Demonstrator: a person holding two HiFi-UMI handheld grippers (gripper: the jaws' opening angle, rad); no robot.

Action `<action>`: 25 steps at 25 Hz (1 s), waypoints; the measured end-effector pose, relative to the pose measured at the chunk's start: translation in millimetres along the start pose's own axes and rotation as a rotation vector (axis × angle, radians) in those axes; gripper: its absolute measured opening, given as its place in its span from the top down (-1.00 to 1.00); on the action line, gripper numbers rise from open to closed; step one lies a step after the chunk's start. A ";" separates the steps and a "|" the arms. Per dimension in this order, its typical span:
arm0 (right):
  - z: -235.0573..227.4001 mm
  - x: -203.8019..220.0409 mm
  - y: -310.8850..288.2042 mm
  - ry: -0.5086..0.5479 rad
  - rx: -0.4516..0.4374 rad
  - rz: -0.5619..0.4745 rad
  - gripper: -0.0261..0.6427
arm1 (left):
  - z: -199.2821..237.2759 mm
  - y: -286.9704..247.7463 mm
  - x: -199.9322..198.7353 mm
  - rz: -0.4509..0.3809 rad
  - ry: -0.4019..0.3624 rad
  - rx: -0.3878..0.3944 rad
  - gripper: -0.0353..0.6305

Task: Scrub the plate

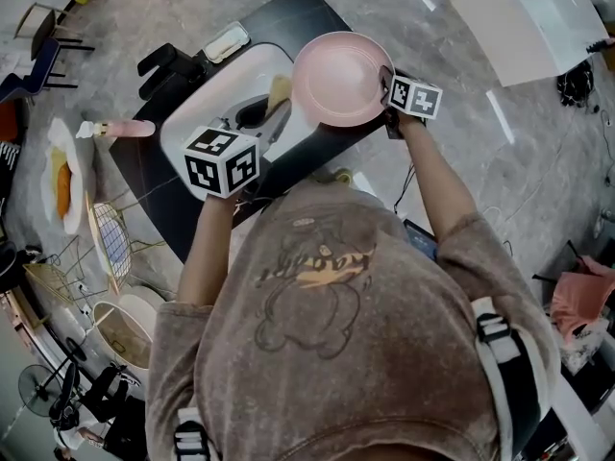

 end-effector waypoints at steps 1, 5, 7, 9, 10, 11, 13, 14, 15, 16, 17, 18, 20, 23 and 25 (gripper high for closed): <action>-0.2 1.2 -1.0 0.033 0.010 0.017 0.75 | 0.9 -0.9 0.2 0.000 0.002 0.001 0.66; -2.6 6.4 -2.5 0.098 0.031 0.064 0.66 | 1.1 -5.8 1.6 0.001 0.008 0.013 0.66; -3.7 6.0 -1.1 0.094 0.029 0.062 0.53 | 1.3 -8.4 2.1 0.002 0.010 0.023 0.66; -3.4 1.1 1.7 0.096 0.024 0.049 0.50 | 2.1 -11.3 2.0 0.003 0.008 0.033 0.66; -2.5 -2.8 3.4 0.101 0.018 0.039 0.50 | 2.8 -13.2 1.9 0.002 0.006 0.038 0.66; -1.4 -7.3 5.7 0.105 0.011 0.029 0.50 | 3.4 -15.5 1.9 0.002 0.003 0.044 0.66; 1.2 -16.6 12.9 0.114 -0.010 0.001 0.50 | 3.9 -21.8 2.4 -0.001 -0.001 0.062 0.66; 3.2 -21.8 17.7 0.119 -0.028 -0.015 0.50 | 3.5 -25.6 2.5 -0.004 -0.002 0.072 0.66; 6.3 -27.7 23.1 0.125 -0.051 -0.033 0.50 | 2.7 -29.4 2.4 -0.008 -0.002 0.081 0.66; 10.5 -34.1 29.5 0.134 -0.076 -0.051 0.50 | 1.8 -33.1 2.0 -0.012 -0.002 0.088 0.66; 14.9 -40.1 37.1 0.145 -0.096 -0.066 0.50 | 0.8 -36.6 1.2 -0.014 -0.003 0.095 0.66; 19.1 -45.3 45.7 0.157 -0.113 -0.078 0.50 | -0.4 -40.2 0.2 -0.015 -0.007 0.103 0.66; 26.6 -53.3 64.0 0.175 -0.147 -0.103 0.50 | -3.5 -47.4 -2.0 -0.017 -0.019 0.119 0.66; 37.4 -59.4 93.8 0.183 -0.194 -0.137 0.51 | -9.9 -56.7 -4.5 -0.021 -0.032 0.149 0.66; 45.0 -62.3 115.8 0.181 -0.216 -0.160 0.51 | -15.2 -61.7 -7.5 -0.024 -0.039 0.174 0.66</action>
Point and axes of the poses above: the fingertips, and each gripper's own axes: y backward along the fingers, z to its left, x out of its underside, the point moved 7 cm from there along y, backward along the fingers, and after that the axes turned 9 degrees about -z, right-handed, at the moved point
